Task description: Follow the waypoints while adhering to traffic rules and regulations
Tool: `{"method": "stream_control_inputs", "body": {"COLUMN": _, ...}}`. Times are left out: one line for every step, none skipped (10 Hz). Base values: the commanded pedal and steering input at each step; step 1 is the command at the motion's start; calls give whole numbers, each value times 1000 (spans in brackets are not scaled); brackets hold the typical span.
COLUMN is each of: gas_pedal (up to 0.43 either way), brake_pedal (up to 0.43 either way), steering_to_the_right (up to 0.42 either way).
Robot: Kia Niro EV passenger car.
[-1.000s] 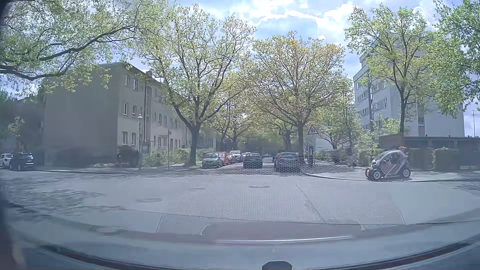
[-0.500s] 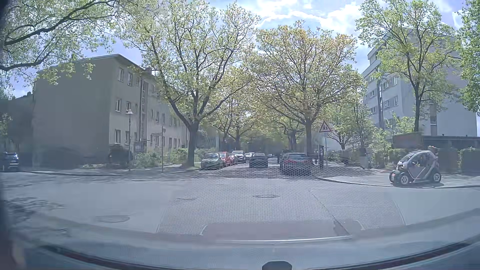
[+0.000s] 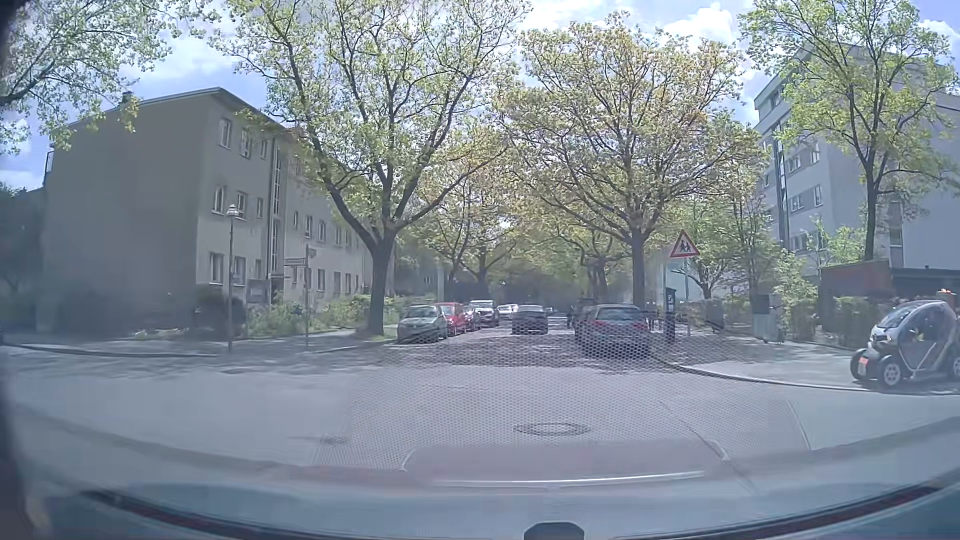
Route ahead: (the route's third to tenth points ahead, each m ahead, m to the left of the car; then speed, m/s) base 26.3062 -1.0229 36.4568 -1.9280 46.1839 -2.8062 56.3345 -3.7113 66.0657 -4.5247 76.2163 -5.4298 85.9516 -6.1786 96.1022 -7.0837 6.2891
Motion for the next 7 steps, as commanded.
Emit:
{"method": "stream_control_inputs", "body": {"gas_pedal": 299, "brake_pedal": 24, "steering_to_the_right": -7}}
{"method": "stream_control_inputs", "body": {"gas_pedal": 299, "brake_pedal": 24, "steering_to_the_right": -6}}
{"method": "stream_control_inputs", "body": {"gas_pedal": 299, "brake_pedal": 24, "steering_to_the_right": -6}}
{"method": "stream_control_inputs", "body": {"gas_pedal": 299, "brake_pedal": 24, "steering_to_the_right": -5}}
{"method": "stream_control_inputs", "body": {"gas_pedal": 299, "brake_pedal": 24, "steering_to_the_right": 0}}
{"method": "stream_control_inputs", "body": {"gas_pedal": 299, "brake_pedal": 24, "steering_to_the_right": 8}}
{"method": "stream_control_inputs", "body": {"gas_pedal": 287, "brake_pedal": 24, "steering_to_the_right": 15}}
